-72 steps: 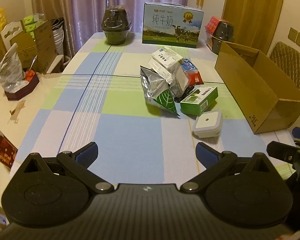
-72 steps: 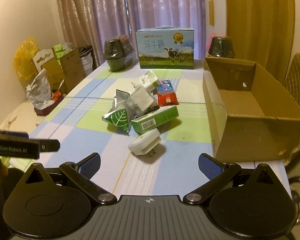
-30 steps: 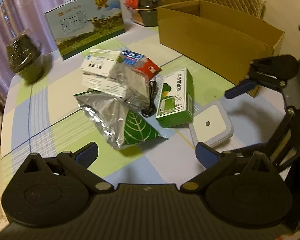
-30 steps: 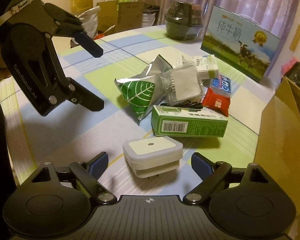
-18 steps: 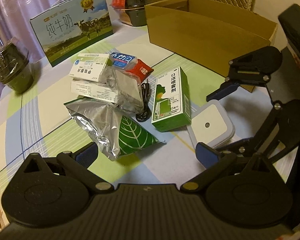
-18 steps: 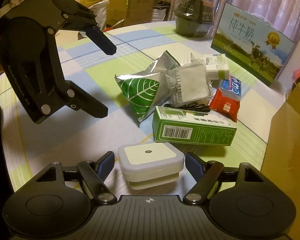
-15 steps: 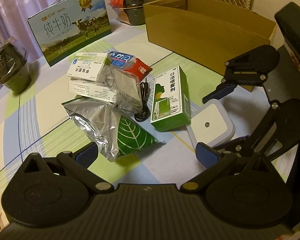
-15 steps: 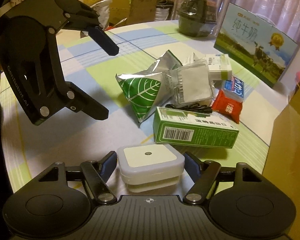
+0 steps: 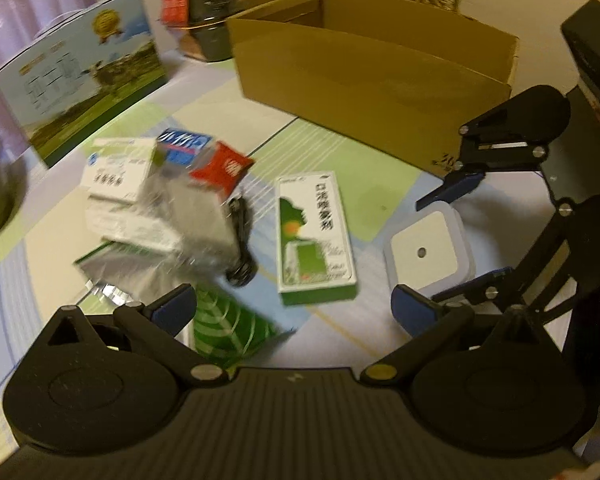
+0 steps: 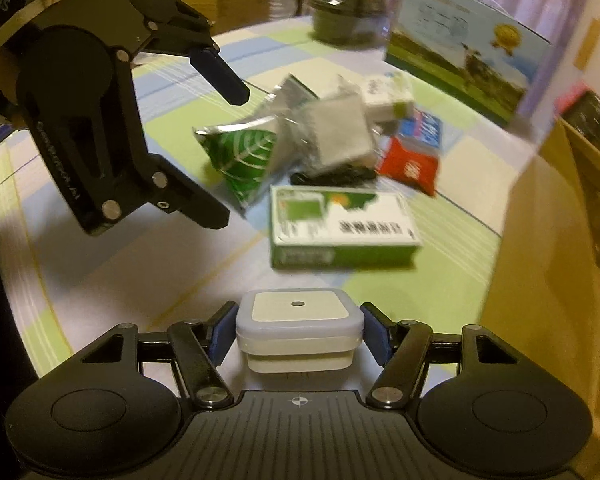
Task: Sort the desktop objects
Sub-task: 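Grasp the green-and-white spray box with the left tool while the right tool holds the container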
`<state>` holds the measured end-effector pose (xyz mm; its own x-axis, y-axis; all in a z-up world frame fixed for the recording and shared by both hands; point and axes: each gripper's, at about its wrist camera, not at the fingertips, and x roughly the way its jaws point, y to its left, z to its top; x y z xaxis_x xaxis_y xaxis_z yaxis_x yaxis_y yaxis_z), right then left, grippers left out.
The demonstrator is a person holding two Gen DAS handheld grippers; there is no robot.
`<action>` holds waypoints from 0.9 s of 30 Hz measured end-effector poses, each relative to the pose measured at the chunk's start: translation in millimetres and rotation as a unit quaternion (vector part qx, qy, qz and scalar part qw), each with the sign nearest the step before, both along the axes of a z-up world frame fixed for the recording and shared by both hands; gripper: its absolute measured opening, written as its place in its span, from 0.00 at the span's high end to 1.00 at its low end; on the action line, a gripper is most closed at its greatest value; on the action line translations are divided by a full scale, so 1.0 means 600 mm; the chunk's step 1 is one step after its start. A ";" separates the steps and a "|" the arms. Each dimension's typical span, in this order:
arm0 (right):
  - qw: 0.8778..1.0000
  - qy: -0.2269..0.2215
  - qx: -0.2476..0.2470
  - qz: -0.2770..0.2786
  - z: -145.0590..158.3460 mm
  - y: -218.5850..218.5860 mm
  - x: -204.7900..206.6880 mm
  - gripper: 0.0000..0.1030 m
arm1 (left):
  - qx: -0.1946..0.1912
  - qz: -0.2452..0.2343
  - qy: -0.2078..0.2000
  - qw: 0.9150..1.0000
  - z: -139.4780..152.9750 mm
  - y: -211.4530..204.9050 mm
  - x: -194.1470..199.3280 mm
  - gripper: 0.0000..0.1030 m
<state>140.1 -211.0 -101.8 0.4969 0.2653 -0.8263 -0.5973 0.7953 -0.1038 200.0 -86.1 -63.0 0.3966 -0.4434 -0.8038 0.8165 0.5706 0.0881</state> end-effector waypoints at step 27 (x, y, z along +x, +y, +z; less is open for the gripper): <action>0.980 -0.011 0.047 -0.191 0.011 -0.042 -0.072 0.39 | 0.009 0.172 0.073 0.982 -0.069 -0.026 -0.074 0.51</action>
<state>97.1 -236.5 -95.0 0.5916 0.1301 -0.7957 -0.2520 0.9673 -0.0292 155.5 -101.6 -104.5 0.4004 -0.2880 -0.8699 0.5805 0.8142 -0.0024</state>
